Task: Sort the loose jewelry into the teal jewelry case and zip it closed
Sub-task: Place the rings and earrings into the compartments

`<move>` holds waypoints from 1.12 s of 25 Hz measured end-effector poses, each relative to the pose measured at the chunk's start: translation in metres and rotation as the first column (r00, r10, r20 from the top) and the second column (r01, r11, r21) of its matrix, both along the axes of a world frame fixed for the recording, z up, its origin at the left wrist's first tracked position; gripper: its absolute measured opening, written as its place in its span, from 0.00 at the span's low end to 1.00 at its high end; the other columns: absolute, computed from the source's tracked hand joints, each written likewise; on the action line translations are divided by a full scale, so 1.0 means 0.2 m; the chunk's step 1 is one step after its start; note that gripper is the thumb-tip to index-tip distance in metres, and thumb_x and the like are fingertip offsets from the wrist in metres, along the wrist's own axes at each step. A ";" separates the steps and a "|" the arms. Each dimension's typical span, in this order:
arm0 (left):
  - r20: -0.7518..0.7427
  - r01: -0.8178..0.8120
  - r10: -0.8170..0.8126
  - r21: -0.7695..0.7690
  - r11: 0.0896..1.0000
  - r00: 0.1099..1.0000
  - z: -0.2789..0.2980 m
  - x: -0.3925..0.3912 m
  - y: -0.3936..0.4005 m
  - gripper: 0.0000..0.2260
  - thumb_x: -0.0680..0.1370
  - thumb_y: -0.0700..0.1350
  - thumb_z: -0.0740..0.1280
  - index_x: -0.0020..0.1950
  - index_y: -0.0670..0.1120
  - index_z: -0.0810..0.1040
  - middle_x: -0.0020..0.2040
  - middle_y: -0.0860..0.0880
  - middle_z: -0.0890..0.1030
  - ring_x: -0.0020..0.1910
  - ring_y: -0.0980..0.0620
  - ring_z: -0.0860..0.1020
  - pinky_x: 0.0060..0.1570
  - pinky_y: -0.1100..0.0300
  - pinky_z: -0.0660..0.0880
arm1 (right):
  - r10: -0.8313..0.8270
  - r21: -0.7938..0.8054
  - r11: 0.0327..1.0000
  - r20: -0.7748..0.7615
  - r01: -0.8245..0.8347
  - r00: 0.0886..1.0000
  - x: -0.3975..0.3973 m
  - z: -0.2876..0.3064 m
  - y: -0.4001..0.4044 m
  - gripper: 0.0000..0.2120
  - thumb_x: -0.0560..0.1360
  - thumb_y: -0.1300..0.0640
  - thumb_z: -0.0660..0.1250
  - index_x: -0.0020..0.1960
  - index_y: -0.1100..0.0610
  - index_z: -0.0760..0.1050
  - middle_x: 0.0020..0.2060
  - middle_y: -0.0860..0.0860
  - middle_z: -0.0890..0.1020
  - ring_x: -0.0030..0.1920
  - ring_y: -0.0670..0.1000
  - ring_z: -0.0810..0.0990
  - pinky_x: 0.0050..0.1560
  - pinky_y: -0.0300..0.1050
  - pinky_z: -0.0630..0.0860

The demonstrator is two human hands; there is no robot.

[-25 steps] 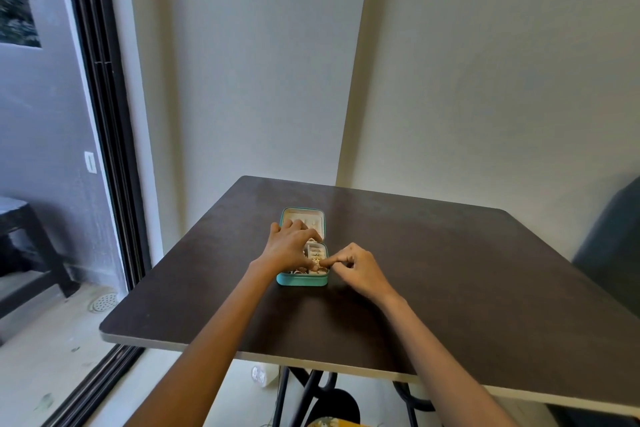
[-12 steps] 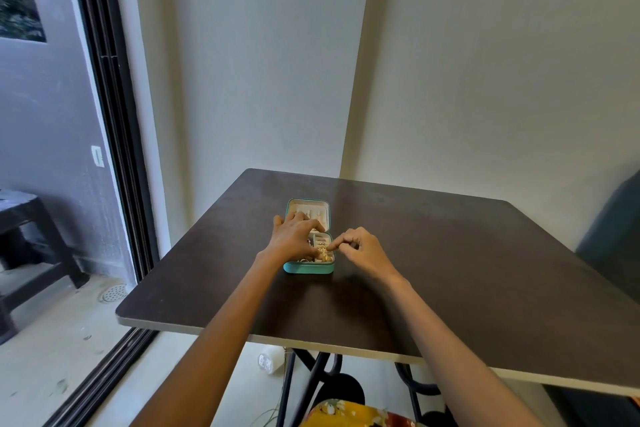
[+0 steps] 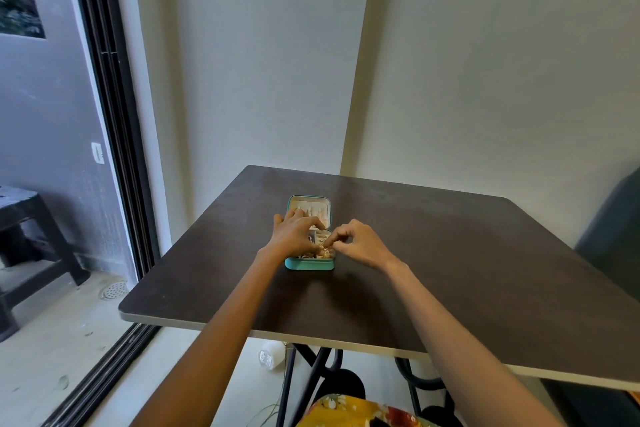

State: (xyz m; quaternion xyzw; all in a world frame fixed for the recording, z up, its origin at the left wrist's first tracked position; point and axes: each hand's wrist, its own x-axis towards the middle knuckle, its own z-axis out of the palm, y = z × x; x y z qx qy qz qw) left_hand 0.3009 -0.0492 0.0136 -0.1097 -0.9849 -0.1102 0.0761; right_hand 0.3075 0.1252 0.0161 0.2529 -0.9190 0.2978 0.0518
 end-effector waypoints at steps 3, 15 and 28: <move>0.022 -0.012 0.010 0.051 0.999 1.000 -0.01 -0.01 -0.01 0.21 0.73 0.55 0.69 0.65 0.57 0.71 0.67 0.48 0.68 0.66 0.48 0.63 0.64 0.48 0.56 | 0.083 0.137 0.986 0.061 -0.091 0.995 -0.01 0.05 -0.01 0.07 0.73 0.55 0.69 0.47 0.55 0.85 0.45 0.49 0.83 0.43 0.47 0.76 0.43 0.43 0.73; -0.007 -0.026 0.027 0.038 0.999 1.000 -0.01 -0.01 -0.01 0.21 0.74 0.55 0.68 0.66 0.57 0.71 0.68 0.49 0.68 0.66 0.48 0.63 0.63 0.48 0.56 | 0.036 0.140 0.986 0.339 -0.088 0.940 -0.09 0.06 -0.04 0.11 0.75 0.55 0.68 0.48 0.65 0.81 0.45 0.62 0.81 0.43 0.52 0.74 0.41 0.43 0.69; 0.007 -0.019 0.018 0.064 0.998 1.000 -0.01 -0.01 -0.01 0.20 0.74 0.54 0.69 0.65 0.57 0.71 0.68 0.48 0.68 0.66 0.48 0.63 0.63 0.48 0.57 | 0.052 -0.034 0.998 0.308 -0.044 0.950 -0.04 0.04 -0.02 0.07 0.73 0.62 0.70 0.43 0.55 0.71 0.37 0.48 0.73 0.37 0.45 0.71 0.40 0.37 0.69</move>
